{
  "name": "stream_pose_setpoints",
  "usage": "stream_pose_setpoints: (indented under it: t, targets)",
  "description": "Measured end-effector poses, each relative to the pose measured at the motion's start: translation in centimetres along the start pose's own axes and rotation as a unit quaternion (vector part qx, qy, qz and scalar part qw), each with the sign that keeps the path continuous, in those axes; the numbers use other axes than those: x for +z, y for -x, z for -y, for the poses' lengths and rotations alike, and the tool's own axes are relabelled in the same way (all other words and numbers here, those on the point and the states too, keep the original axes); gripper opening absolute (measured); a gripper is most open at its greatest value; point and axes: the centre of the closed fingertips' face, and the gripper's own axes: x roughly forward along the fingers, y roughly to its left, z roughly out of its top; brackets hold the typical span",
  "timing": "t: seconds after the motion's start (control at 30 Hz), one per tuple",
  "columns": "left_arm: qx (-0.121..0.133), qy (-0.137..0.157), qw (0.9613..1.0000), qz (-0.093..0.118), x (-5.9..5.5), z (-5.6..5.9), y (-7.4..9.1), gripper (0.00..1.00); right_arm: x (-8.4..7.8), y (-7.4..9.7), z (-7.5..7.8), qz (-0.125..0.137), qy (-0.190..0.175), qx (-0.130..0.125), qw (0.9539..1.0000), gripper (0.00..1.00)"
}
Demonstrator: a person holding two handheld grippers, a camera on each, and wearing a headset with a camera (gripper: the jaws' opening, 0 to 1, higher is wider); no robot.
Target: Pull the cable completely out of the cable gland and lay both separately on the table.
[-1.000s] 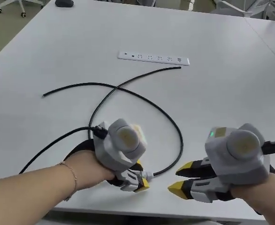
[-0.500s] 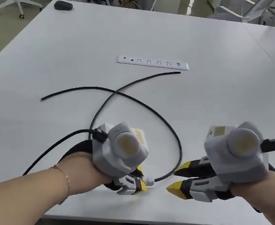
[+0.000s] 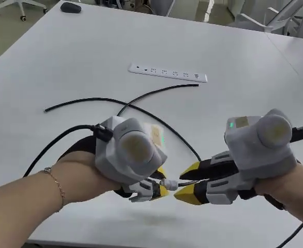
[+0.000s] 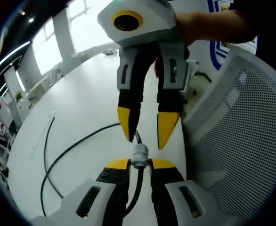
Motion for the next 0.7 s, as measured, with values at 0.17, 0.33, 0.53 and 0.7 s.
stream_pose_setpoints:
  t: [0.17, 0.33, 0.53, 0.7]
  targets:
    - [0.025, -0.055, 0.9982, 0.005, 0.7, -0.6, 0.2, 0.17, -0.2, 0.1, 0.4, -0.032, 0.044, 0.004, 0.9985, 0.24]
    - [0.028, -0.093, 0.9952, 0.015, 1.2, -0.5, 0.3, 0.17, 0.0, 0.0, 0.4, -0.047, 0.07, 0.02, 0.9962, 0.23]
    - [0.06, -0.17, 0.9836, 0.003, 1.6, -0.9, 0.1, 0.17, -0.2, -0.2, 0.3, -0.076, 0.09, 0.053, 0.9916, 0.23]
    - [0.076, -0.226, 0.9712, -0.001, 2.1, -1.0, 0.1, 0.17, 0.0, -0.3, 0.4, -0.086, 0.095, 0.065, 0.9897, 0.23]
